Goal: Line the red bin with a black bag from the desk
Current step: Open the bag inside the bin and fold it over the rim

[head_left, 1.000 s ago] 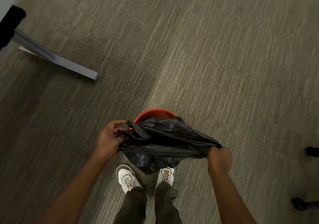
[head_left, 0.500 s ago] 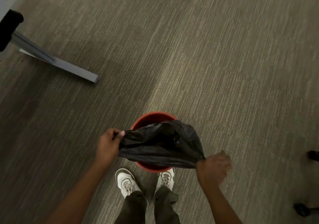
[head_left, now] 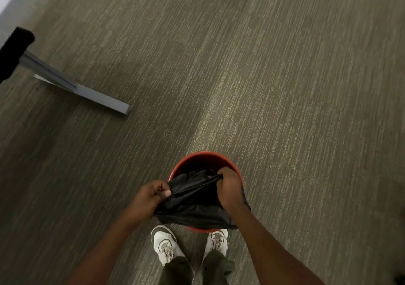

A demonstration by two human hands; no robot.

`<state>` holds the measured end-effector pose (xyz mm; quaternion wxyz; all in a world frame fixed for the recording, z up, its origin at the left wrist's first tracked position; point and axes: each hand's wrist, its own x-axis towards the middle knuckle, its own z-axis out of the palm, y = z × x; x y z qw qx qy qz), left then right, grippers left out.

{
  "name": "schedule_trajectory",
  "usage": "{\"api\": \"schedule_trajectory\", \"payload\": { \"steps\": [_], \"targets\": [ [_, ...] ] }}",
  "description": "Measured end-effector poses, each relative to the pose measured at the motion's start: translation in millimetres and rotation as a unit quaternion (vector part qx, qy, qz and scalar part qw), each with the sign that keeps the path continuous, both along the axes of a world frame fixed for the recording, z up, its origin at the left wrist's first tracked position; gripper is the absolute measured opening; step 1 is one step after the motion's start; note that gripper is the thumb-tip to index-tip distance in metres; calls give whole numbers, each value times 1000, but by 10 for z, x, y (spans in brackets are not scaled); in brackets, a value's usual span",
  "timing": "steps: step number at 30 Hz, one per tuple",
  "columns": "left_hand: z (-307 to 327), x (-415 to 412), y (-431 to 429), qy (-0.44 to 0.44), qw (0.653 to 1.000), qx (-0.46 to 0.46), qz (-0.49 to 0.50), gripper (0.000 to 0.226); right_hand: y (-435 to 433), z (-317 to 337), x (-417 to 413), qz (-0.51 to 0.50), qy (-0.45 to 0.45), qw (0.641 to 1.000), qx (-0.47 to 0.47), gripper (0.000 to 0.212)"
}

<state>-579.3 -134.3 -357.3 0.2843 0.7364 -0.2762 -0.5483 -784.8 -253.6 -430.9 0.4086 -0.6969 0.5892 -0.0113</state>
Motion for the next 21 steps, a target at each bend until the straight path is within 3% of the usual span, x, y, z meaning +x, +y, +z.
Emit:
{"api": "schedule_trajectory", "payload": {
  "steps": [4,7,9,11,13,17,21],
  "targets": [
    [-158,104,69,-123,992,33,-16,18,238,114,-202,-30,-48,997,51,25],
    [-228,76,83,-228,969,84,-46,13,350,198,-341,25,-12,991,128,59],
    [-287,52,33,-282,951,111,-62,15,298,147,-418,72,29,985,154,69],
    [-426,43,-62,-323,932,132,-101,19,139,45,-471,97,16,978,184,63],
    [-612,47,-214,-344,922,137,-114,20,-98,-84,-464,113,-4,976,185,42],
    [-970,101,-581,-326,935,126,-59,17,-587,-350,-320,74,-4,992,98,26],
    [-1297,157,-890,-317,939,127,-44,21,-943,-655,-216,73,-29,993,94,20]
  ]
}}
